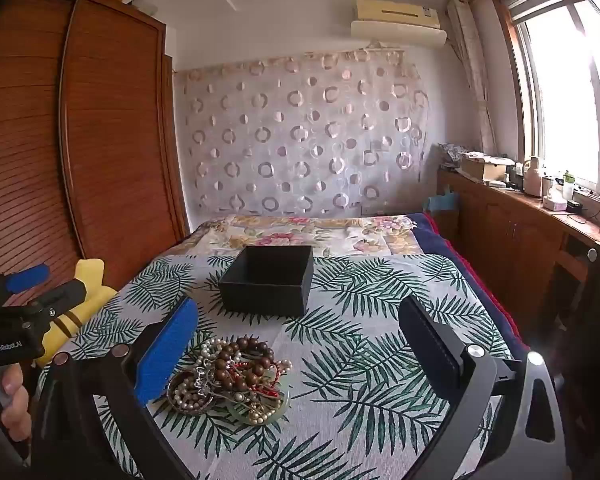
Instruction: Organize jewelry
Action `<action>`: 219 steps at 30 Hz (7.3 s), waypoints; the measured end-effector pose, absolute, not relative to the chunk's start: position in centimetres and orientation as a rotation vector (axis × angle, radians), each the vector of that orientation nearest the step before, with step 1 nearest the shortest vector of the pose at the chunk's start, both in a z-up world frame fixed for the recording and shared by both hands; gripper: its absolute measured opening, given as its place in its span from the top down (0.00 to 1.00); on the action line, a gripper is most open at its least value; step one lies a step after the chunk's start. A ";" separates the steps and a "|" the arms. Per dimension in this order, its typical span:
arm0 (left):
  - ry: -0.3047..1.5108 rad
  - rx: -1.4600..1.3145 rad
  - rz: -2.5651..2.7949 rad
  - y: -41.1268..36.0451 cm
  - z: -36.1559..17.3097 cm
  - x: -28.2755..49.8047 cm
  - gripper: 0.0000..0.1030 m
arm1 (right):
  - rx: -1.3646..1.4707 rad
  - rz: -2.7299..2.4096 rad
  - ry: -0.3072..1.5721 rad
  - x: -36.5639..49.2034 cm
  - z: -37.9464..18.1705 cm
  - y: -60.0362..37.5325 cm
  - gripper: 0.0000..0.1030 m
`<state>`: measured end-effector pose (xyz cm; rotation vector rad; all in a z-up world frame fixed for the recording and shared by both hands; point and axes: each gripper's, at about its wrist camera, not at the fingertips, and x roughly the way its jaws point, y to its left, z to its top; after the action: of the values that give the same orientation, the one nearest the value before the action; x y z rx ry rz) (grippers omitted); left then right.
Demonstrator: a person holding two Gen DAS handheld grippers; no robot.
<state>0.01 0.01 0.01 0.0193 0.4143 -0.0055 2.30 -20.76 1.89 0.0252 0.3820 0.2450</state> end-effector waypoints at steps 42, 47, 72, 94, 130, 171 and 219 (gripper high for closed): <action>0.398 0.016 -0.006 -0.2 0.8 -0.4 0.07 | 0.027 0.237 0.380 2.4 1.8 -20.8 0.02; 0.397 0.016 -0.006 -0.3 0.8 -0.4 0.07 | 0.027 0.236 0.379 2.4 1.8 -20.7 0.02; 0.392 0.018 -0.006 -0.2 1.0 -0.5 0.07 | 0.029 0.241 0.378 2.4 1.9 -20.7 0.02; 0.394 0.019 -0.007 -0.4 1.0 -0.5 0.07 | 0.025 0.245 0.376 2.3 2.1 -20.4 0.02; 0.678 -0.050 -0.144 1.5 -8.9 4.3 0.07 | -0.022 0.550 0.857 15.5 -8.5 -15.7 0.64; 0.861 -0.097 -0.318 -0.4 -11.8 7.9 0.86 | -0.039 0.609 0.653 11.3 -1.1 -20.2 0.85; 0.821 0.090 -0.274 -0.8 -11.3 6.7 0.46 | -0.045 0.616 0.614 9.9 -0.5 -19.3 0.85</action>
<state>6.66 -0.83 -11.25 0.0903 0.8214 -0.2742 9.94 -19.32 -0.51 -0.0448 0.6140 0.6156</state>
